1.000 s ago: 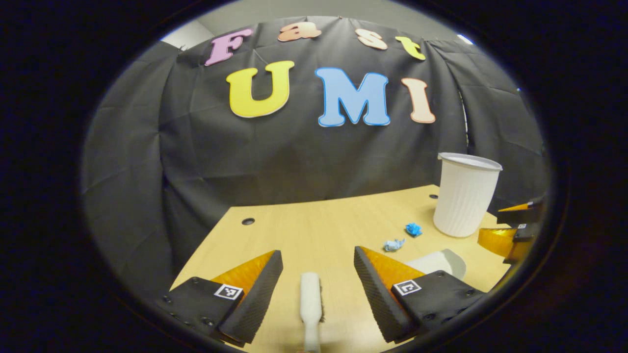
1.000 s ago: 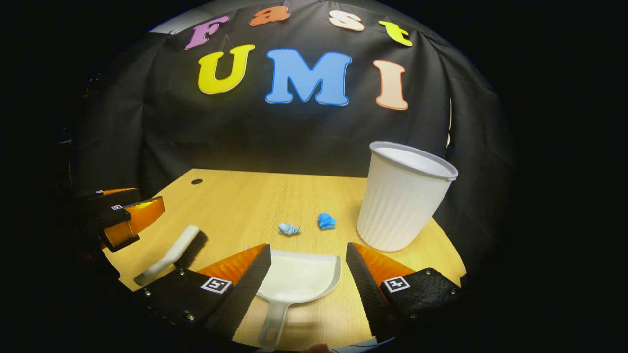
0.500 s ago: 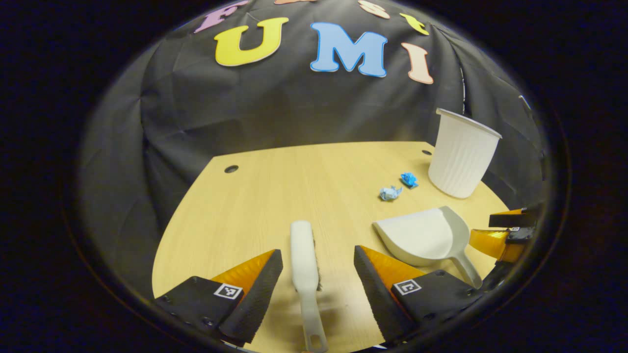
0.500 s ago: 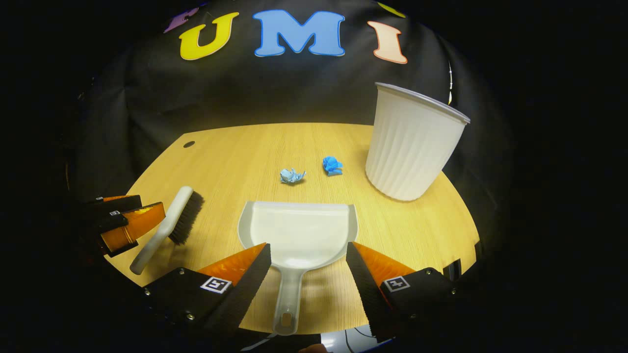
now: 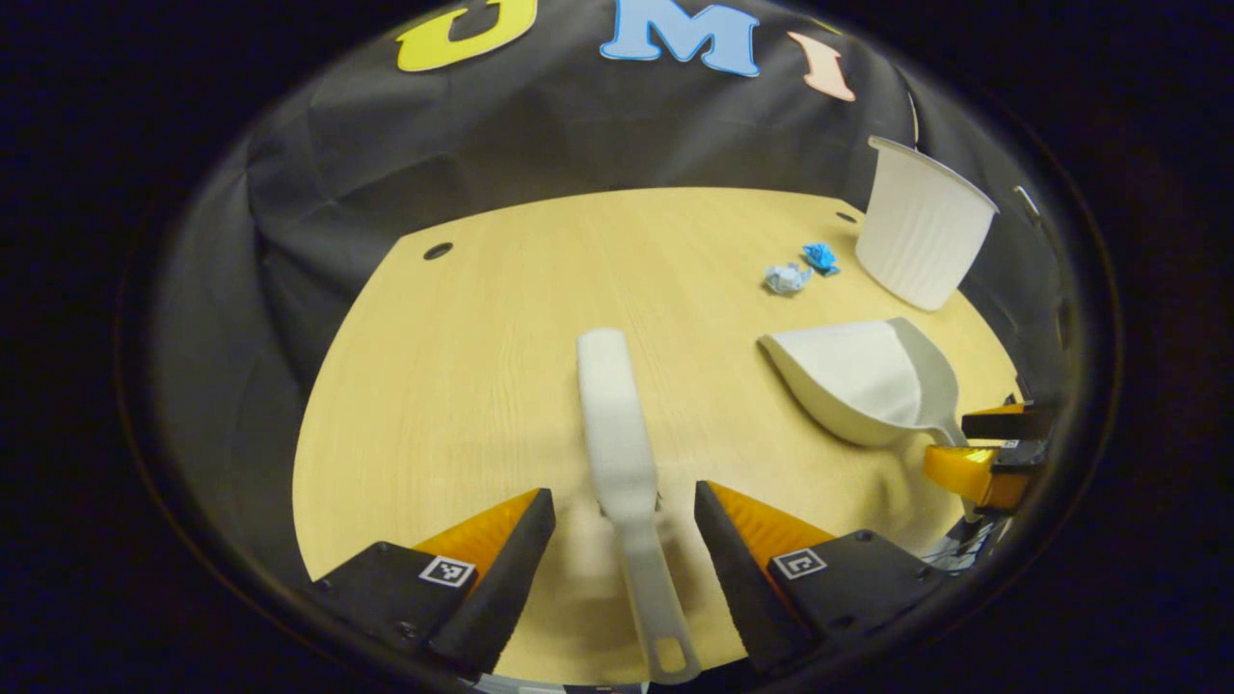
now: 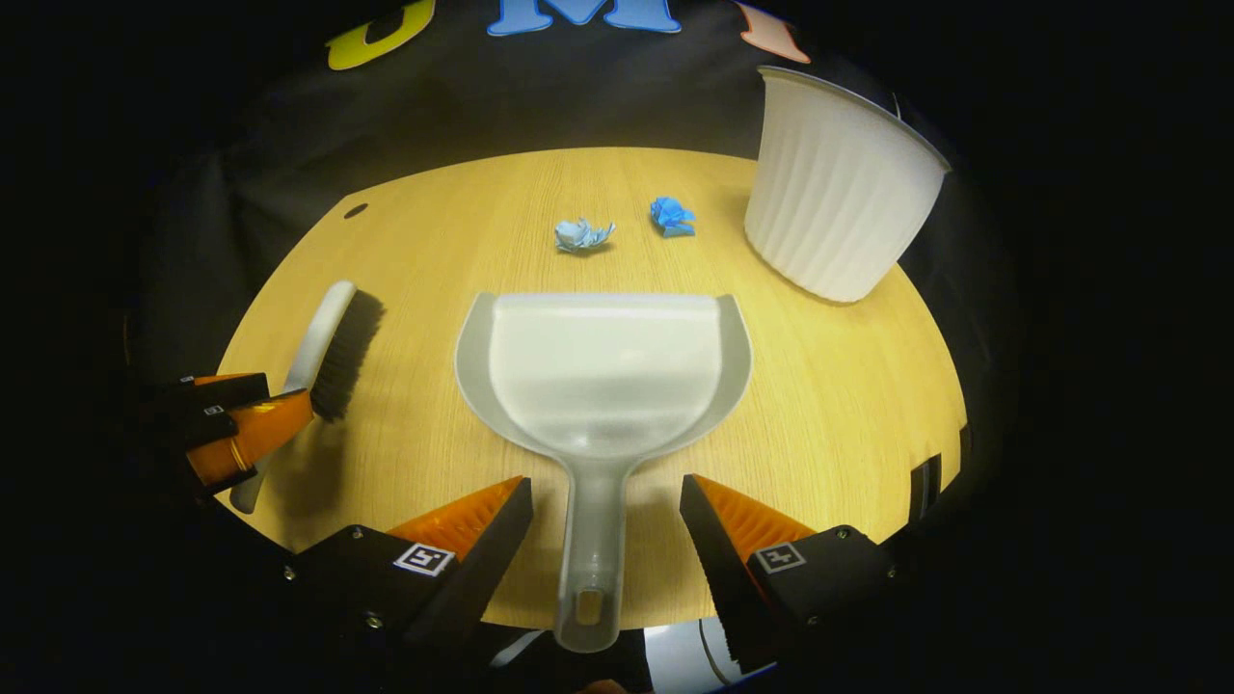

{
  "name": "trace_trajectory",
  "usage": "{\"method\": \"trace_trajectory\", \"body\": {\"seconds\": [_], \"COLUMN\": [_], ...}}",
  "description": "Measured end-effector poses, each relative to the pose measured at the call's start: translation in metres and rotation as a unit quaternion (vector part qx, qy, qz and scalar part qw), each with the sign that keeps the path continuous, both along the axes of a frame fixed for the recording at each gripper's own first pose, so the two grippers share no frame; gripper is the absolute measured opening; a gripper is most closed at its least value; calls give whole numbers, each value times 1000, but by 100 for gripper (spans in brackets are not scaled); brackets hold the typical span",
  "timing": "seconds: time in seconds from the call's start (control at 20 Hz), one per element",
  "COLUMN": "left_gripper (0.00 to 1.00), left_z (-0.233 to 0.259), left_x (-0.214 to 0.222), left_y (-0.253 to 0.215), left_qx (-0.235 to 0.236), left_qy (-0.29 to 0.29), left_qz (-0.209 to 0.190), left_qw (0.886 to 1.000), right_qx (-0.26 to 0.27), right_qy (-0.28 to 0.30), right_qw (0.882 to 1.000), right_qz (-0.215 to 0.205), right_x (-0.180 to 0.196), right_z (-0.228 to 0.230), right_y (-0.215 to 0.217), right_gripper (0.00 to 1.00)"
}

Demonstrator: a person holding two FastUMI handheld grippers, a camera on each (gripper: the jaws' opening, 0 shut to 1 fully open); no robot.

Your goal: Pick up the small broom and dustpan from the desktop, sweep the trash into the dustpan with the broom, and then empty the trash into the garbage bin.

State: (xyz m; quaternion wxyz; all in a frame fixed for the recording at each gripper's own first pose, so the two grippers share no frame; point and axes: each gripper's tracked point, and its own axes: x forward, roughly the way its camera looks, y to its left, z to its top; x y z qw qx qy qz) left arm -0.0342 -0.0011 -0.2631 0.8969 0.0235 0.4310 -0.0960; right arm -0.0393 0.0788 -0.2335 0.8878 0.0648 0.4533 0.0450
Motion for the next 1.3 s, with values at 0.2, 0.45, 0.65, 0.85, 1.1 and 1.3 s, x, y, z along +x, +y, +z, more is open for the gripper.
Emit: {"method": "trace_trajectory", "body": {"seconds": [0.2, 0.45, 0.65, 0.85, 1.1, 1.3], "left_gripper": [96, 84, 64, 46, 33, 35], "left_z": [-22, -36, -46, -42, -43, -42], "left_x": [-3, 0, 5, 8, 19, 29], "left_y": [-6, -10, -8, -8, -13, -16], "left_qx": [4, -2, 5, 15, 19, 16], "left_qy": [35, 60, 72, 69, 61, 67], "left_qz": [-13, -2, 15, 14, 5, -5], "left_qw": [999, 998, 997, 997, 998, 998], "right_qx": [0, -6, -13, -13, -23, -18], "right_qy": [26, 39, 45, 48, 33, 18], "right_qw": [1000, 999, 998, 997, 997, 996], "right_qz": [9, 27, 36, 53, 69, 83], "right_x": [4, 11, 14, 15, 19, 24], "right_z": [-15, -24, -29, -31, -31, -31], "right_y": [5, 9, 4, 3, -3, -12], "right_gripper": [97, 96, 82, 41, 37, 32]}}
